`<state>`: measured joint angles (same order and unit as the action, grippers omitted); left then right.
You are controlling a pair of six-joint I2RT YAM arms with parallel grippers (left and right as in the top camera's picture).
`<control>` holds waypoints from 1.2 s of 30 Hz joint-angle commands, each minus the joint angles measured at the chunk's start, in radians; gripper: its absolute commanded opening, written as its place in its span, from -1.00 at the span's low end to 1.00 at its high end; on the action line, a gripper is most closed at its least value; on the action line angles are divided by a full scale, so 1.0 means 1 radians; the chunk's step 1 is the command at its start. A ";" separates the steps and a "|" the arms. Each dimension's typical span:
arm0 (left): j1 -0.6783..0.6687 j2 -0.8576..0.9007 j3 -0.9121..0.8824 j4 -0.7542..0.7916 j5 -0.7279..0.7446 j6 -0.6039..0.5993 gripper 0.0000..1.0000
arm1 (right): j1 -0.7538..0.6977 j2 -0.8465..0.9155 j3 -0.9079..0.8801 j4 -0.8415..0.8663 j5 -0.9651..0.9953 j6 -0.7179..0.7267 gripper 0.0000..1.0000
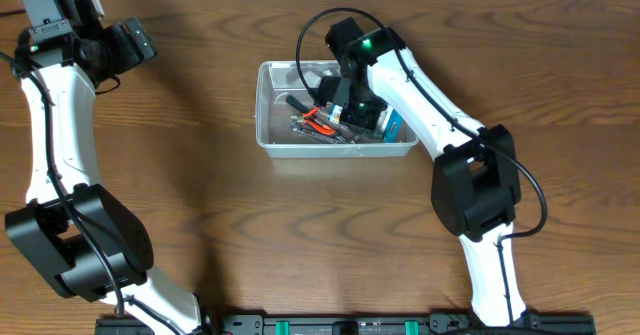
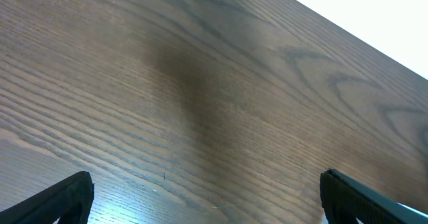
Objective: Pack container
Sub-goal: 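Lower the screwdriver into the container and open right gripper, then retract right gripper up and to the right of the container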
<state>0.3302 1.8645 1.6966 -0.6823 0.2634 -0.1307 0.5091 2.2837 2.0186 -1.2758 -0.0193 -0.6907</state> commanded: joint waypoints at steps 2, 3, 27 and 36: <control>0.000 -0.016 0.016 -0.003 0.009 -0.005 0.96 | -0.005 -0.007 0.007 0.004 -0.061 -0.002 0.99; 0.000 -0.016 0.016 -0.003 0.009 -0.005 0.96 | -0.005 -0.008 0.011 0.005 -0.066 0.006 0.99; 0.000 -0.016 0.016 -0.003 0.009 -0.005 0.96 | -0.494 -0.068 0.682 -0.177 -0.115 0.593 0.98; 0.001 -0.016 0.016 -0.003 0.009 -0.005 0.96 | -0.549 -0.068 0.682 -0.214 -0.161 0.593 0.99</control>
